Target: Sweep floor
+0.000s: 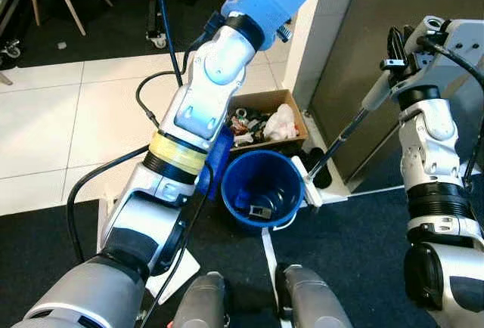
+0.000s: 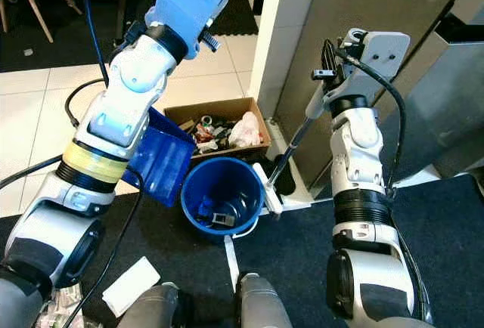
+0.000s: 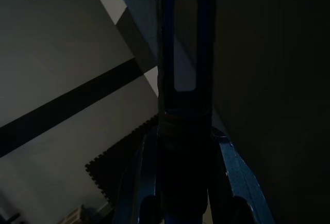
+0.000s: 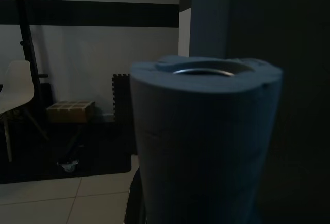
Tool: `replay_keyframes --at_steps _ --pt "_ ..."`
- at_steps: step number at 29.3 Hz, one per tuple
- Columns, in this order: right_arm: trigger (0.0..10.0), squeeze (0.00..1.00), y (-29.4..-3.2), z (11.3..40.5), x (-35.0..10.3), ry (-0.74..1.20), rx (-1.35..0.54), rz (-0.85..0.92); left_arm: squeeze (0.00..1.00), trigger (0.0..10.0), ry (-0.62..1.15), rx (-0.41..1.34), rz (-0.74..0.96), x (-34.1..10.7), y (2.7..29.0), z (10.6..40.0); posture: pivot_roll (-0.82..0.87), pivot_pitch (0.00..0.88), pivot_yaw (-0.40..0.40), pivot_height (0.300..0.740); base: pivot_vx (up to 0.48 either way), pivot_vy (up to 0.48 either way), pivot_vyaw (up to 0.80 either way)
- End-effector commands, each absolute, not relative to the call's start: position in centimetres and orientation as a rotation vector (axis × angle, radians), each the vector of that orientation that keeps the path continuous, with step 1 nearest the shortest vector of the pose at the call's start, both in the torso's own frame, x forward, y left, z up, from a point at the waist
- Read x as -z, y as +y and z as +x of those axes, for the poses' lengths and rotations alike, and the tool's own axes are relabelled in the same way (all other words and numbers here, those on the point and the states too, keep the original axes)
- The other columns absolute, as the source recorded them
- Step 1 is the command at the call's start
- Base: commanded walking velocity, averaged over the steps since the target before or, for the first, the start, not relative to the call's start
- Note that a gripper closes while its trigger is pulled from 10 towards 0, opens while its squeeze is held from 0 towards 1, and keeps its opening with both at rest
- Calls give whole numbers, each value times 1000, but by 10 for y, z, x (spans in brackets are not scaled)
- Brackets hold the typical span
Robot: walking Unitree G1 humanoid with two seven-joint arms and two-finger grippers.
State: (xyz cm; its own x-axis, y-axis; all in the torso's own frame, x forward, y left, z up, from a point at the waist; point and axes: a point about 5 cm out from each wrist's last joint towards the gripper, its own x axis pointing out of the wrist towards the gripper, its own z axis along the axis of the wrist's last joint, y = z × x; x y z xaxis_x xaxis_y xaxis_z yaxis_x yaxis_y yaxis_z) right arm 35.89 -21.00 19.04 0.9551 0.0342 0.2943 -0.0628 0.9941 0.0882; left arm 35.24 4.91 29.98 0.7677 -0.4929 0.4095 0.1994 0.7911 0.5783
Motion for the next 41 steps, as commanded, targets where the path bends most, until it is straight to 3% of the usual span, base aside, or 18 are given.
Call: replay_keyframes --at_steps 1,4,6,17,23,30,31,38,39,41 --pt "10000 0 -210 358 -200 -353 -48 105 0 10000 -653 394 559 -313 44 349 26 0 -30 740 0 0 0" --pt "10000 0 -210 359 -201 -354 -49 105 0 10000 -599 418 409 -315 45 350 26 0 -30 740 0 0 0" --pt "10000 0 -210 359 -201 -355 -50 105 0 10000 -594 426 400 -316 45 350 26 0 -31 740 0 0 0" --pt "10000 0 -210 359 -201 -355 -53 104 0 10000 -630 411 513 -314 44 349 26 0 -34 740 0 0 0" --pt "10000 0 -210 359 -201 -353 -52 104 0 10000 -585 418 402 -315 46 351 26 0 -34 740 0 0 0" --pt "10000 0 -210 359 -200 -352 -51 104 0 10000 -645 371 544 -317 49 351 24 0 -33 740 0 0 0" --pt "10000 0 -210 359 -200 -352 -52 104 0 10000 -609 384 456 -316 49 352 23 0 -34 740 0 0 0" --pt "10000 0 -210 359 -200 -352 -52 104 0 10000 -609 384 456 -316 49 352 23 0 -34 740 0 0 0" --pt "10000 0 -210 359 -200 -352 -52 104 0 10000 -582 395 390 -315 49 353 23 0 -34 740 0 0 0" --pt "10000 0 -210 359 -200 -350 -54 103 0 10000 -632 374 543 -314 47 351 23 0 -41 740 0 0 0"
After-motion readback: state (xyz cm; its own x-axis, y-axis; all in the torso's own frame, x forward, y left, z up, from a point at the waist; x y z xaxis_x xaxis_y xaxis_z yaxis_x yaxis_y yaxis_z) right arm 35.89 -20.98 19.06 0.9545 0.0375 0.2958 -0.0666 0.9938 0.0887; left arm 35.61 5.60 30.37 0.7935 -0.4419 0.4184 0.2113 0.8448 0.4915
